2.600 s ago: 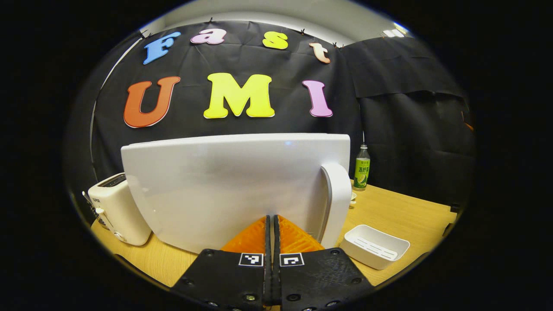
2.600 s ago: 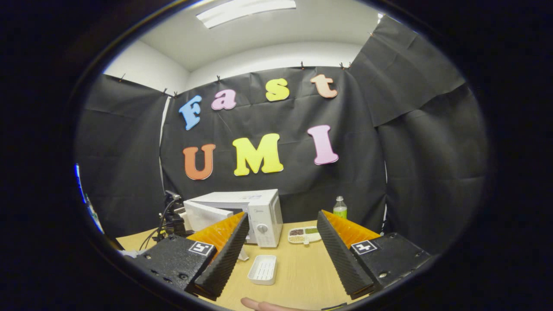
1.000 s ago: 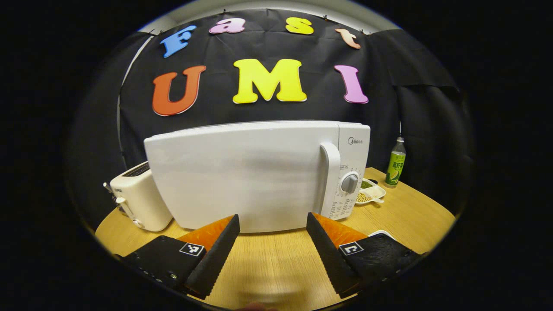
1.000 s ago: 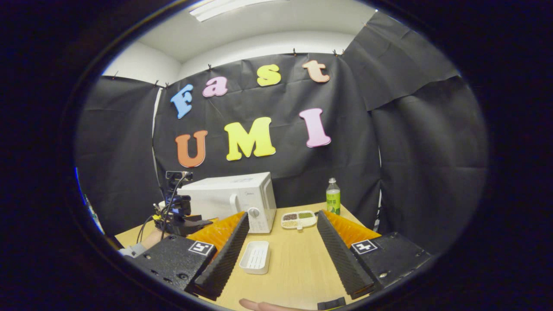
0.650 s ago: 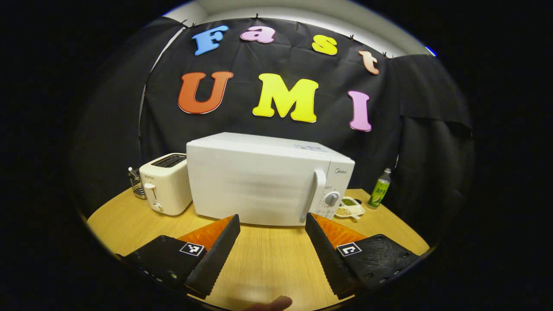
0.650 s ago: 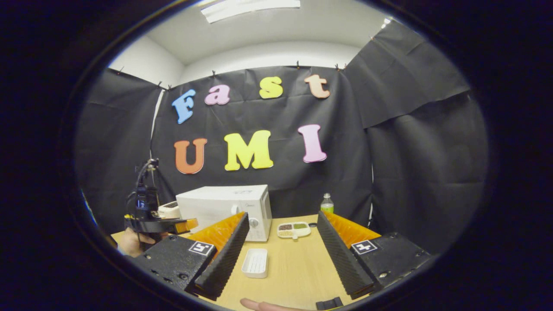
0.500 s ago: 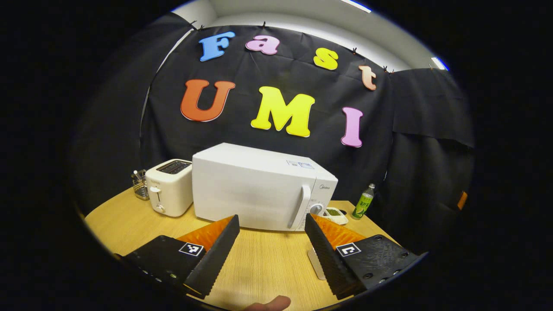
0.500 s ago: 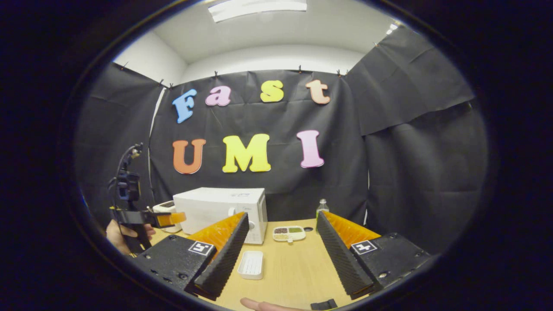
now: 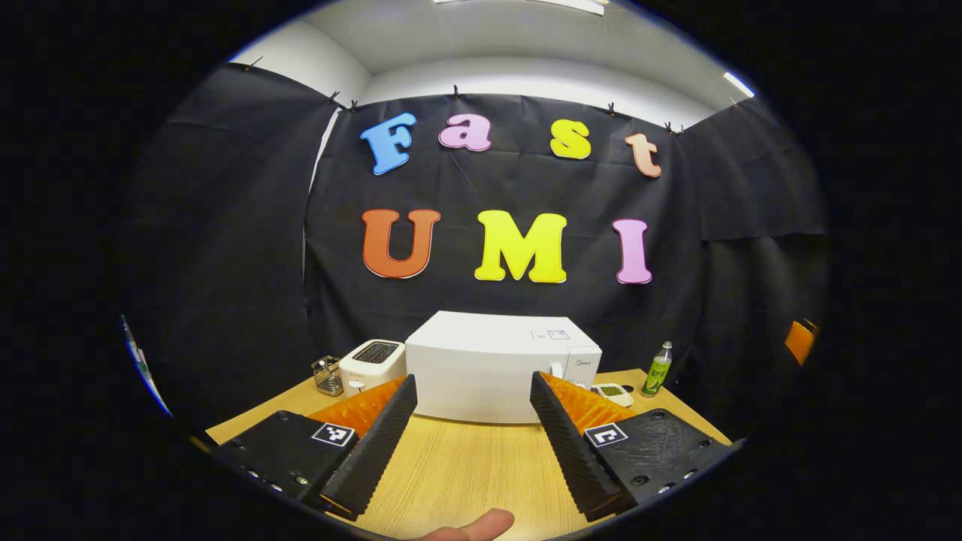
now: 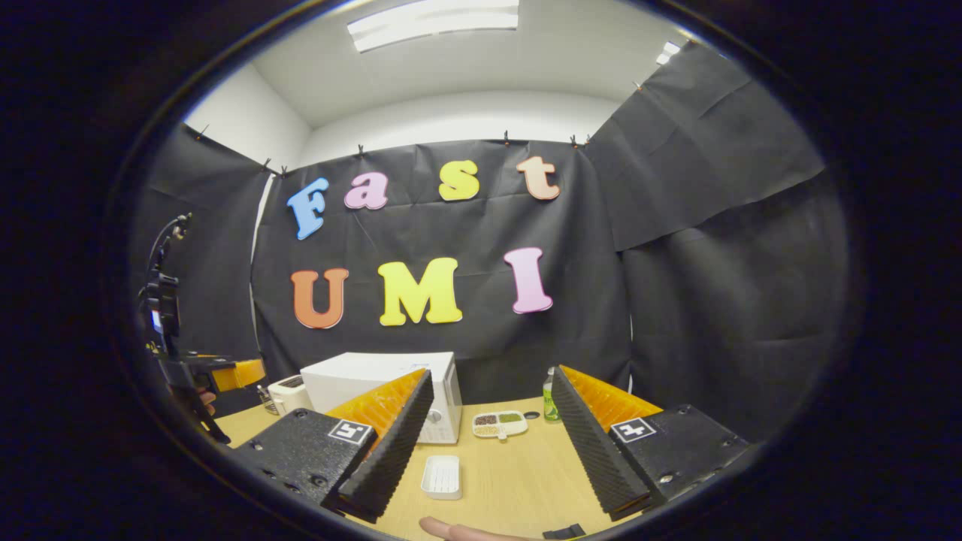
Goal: Open the microwave oven with the left hand, put the food in, and close the microwave oven.
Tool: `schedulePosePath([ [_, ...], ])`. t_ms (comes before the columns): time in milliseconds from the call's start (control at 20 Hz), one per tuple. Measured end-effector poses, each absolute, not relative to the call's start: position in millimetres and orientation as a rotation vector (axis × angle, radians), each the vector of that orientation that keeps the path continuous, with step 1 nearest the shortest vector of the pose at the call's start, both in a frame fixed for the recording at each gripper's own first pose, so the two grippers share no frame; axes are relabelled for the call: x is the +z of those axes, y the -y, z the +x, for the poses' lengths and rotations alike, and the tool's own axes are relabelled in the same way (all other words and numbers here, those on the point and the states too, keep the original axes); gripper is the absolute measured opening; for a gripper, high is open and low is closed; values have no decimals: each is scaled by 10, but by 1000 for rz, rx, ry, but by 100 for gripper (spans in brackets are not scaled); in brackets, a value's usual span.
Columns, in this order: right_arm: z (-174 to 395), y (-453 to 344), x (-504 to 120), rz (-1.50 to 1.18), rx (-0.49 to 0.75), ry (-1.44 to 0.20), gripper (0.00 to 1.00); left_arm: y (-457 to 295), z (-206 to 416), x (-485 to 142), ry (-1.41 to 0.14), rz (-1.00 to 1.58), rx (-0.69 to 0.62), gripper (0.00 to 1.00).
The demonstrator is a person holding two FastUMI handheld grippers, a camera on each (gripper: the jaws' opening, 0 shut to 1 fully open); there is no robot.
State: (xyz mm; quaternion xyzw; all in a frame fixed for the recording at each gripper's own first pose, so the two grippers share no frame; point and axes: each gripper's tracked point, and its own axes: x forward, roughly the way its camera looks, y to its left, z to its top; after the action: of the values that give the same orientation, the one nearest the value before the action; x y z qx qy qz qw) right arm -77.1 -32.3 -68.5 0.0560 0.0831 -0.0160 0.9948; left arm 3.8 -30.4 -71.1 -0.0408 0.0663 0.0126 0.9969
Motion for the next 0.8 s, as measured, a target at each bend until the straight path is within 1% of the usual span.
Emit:
schedulePosePath([
  [50, -779, 324, -644, 108, -35, -157, 100, 311, -41, -652, -118, -87, 22, 95],
  [100, -796, 323, -602, 102, -37, -148, 91, 301, -133, -615, -109, -83, 21, 95],
  [200, -821, 280, -551, 88, -35, -138, 91, 246, -297, -575, -93, -60, 37, 95],
  [250, -830, 256, -530, 86, -32, -134, 100, 220, -379, -521, -76, -44, 52, 95],
  [550, -837, 106, -483, 85, -14, -125, 100, 264, -708, -325, 7, 49, 70, 95],
  [600, -845, 113, -494, 88, -17, -129, 91, 274, -717, -298, 21, 58, 70, 94],
  [650, -855, 121, -508, 88, -19, -133, 100, 268, -738, -286, 30, 60, 74, 93],
  [800, -861, 193, -510, 68, -36, -132, 100, 312, -723, -314, 30, 45, 66, 94],
])
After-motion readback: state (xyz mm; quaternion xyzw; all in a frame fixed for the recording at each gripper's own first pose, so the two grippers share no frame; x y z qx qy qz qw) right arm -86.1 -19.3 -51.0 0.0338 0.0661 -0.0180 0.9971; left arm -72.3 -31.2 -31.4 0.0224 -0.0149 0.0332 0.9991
